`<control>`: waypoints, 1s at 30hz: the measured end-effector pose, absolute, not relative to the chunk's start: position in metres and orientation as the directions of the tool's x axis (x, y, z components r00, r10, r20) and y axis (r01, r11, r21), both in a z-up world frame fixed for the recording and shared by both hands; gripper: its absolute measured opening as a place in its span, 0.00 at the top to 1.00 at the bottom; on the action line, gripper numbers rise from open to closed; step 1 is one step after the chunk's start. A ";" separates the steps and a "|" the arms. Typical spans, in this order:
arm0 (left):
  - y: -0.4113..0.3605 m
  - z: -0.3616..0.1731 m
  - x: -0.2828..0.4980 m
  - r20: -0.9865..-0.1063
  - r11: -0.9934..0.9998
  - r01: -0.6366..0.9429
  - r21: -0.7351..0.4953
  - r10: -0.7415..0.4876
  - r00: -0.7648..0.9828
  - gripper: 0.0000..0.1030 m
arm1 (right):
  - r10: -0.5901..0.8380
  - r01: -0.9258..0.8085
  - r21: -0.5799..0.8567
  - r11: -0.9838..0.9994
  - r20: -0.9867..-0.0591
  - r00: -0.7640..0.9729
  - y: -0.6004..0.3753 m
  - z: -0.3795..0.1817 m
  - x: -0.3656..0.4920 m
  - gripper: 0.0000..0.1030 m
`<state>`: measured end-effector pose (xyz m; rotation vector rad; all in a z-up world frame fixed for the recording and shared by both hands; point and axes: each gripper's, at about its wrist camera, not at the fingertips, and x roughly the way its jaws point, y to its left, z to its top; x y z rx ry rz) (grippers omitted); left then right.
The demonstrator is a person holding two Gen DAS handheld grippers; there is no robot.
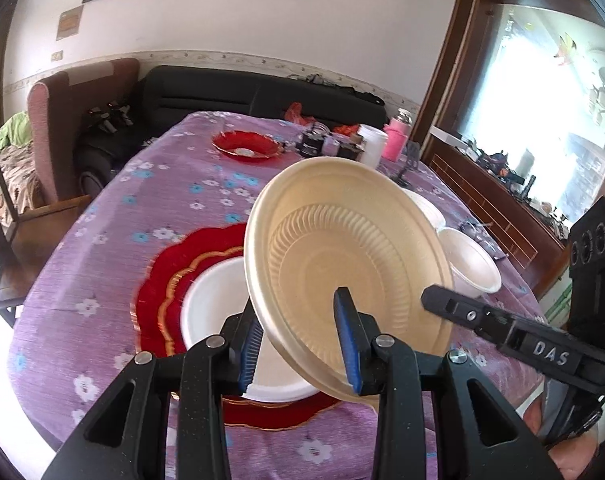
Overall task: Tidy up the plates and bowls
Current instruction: 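Carry the beige bowl over the red plates and lower it into the white bowl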
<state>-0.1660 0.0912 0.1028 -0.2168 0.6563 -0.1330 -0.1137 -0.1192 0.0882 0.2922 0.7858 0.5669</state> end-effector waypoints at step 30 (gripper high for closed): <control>0.146 0.074 -0.151 -0.654 0.941 -0.100 -0.323 -0.146 0.743 0.52 | 0.578 -0.350 0.464 0.814 -0.586 0.568 -0.102 0.072 -0.105 0.45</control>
